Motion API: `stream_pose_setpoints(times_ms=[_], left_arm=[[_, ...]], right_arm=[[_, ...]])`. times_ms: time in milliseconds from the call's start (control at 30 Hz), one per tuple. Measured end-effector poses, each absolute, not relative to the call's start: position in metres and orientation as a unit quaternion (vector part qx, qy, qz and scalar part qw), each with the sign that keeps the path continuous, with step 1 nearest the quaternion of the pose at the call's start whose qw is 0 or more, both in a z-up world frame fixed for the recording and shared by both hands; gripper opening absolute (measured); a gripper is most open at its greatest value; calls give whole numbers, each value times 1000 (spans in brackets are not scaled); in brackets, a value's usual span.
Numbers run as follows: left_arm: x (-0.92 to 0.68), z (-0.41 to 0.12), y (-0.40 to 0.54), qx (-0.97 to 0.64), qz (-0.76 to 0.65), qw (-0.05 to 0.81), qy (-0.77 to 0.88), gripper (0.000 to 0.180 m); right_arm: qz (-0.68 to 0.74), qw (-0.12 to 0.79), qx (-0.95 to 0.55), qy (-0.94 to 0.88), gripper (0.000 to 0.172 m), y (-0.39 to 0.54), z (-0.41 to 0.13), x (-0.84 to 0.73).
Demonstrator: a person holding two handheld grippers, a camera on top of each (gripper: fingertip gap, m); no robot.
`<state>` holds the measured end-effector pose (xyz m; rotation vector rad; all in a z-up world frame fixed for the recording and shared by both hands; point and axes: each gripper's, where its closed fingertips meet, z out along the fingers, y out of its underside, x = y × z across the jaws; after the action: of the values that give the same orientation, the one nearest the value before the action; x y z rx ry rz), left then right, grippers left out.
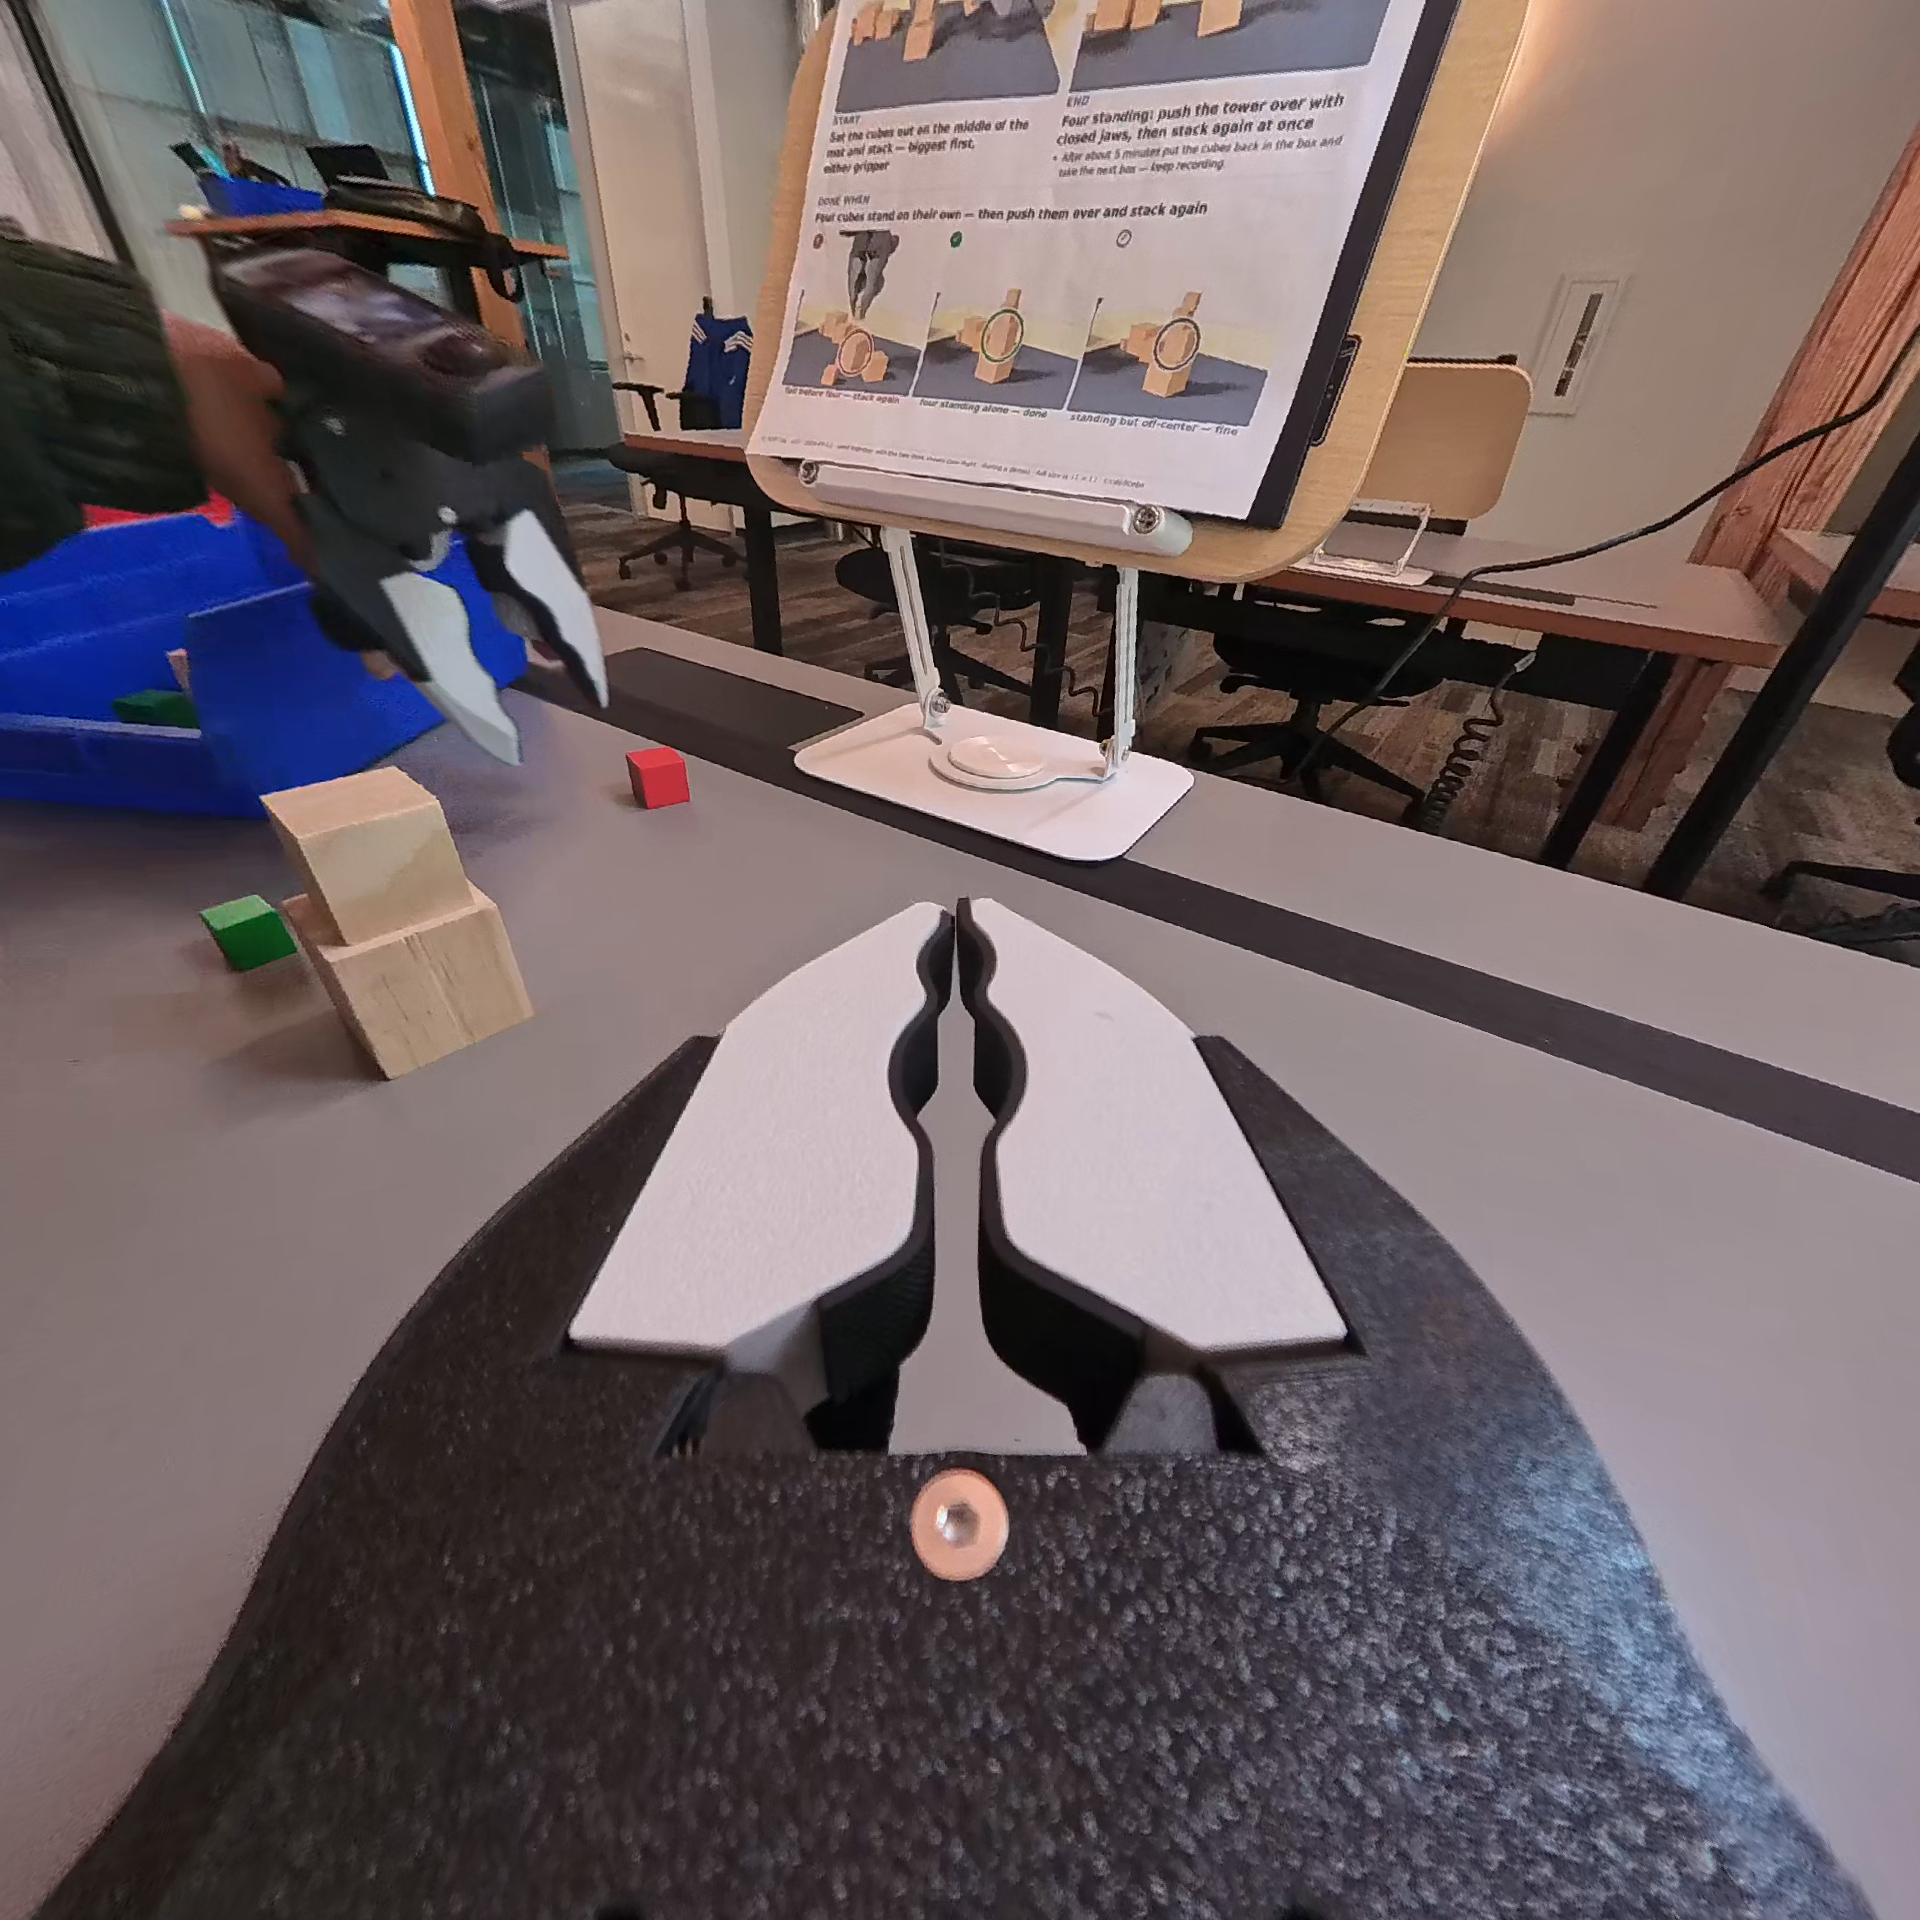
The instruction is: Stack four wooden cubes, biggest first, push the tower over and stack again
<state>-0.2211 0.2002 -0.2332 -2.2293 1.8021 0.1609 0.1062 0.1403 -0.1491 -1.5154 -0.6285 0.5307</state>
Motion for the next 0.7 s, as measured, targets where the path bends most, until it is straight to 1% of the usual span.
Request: stream_pose_setpoints(times_ms=[33,200,333,367,400,433,567,700], left_arm=[[-222,-235,210,-764,64,130,629,50],[-226,-249,248,-745,90,102,654,49],[-231,-267,255,-733,95,54,671,51],[-232,-270,254,-731,95,45,675,47],[-231,-272,254,-728,94,41,677,40],[-228,-273,254,-728,91,42,678,29],[-217,-267,249,-750,55,49,657,28],[-196,-241,233,-745,36,69,662,28]], right_arm=[[231,652,-667,-277,1,140,-149,107],[228,652,-668,-276,1,142,-149,109],[227,653,-668,-276,1,143,-148,111],[227,653,-668,-276,1,143,-148,112],[228,653,-668,-275,1,143,-148,112],[228,652,-669,-274,1,144,-148,112],[229,650,-670,-274,1,144,-150,112],[230,652,-667,-276,1,143,-148,111]])
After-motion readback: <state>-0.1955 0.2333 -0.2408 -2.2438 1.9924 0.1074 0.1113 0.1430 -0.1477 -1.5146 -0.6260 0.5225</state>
